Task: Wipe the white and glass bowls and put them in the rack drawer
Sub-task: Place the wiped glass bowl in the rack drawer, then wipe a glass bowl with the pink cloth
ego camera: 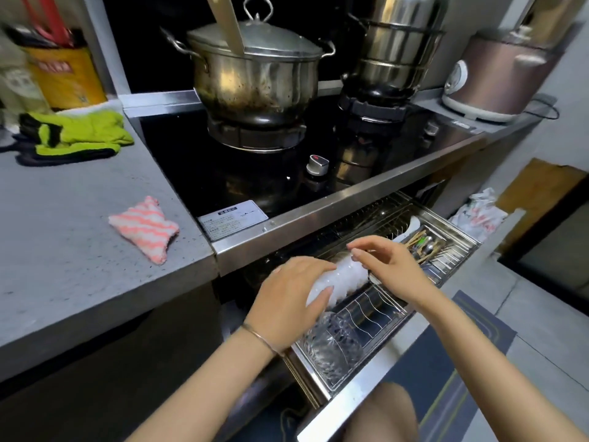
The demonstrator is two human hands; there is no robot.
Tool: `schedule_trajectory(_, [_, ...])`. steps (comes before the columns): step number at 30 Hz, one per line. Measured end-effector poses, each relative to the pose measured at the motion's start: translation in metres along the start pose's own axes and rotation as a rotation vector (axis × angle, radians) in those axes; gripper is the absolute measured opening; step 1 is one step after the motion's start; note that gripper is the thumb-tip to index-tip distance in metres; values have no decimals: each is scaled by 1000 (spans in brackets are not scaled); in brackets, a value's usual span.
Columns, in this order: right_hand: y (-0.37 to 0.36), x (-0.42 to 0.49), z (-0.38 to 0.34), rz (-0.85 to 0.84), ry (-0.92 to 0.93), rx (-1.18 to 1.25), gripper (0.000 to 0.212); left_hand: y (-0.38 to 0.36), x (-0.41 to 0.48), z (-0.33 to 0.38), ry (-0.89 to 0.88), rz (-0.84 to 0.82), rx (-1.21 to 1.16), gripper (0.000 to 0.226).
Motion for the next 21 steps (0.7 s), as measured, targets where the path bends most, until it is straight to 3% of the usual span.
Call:
schedule_trajectory(5, [-35, -8, -104, -28, 225, 82, 16, 109, -24, -1, -81, 172, 110, 40])
schedule_trajectory(9, [-89, -2, -160, -153, 321, 17, 20, 171, -49, -44, 47, 212, 226, 44])
schedule_trajectory(14, [-157, 8, -198, -275, 390, -147, 29, 213, -87, -104, 255, 181, 321, 61])
schedule_trajectory(21, [-214, 19, -210, -285, 425, -464, 38, 237, -125, -134, 352, 196, 314, 68])
Point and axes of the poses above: each hand's wrist, its own x-axis towards the middle knuckle, its own y-axis out of the back of the hand, z = x × y, the point moved 7 cm from there along x, towards the middle knuckle, and after that the axes turned 4 degrees about x, right-handed, at the moved point
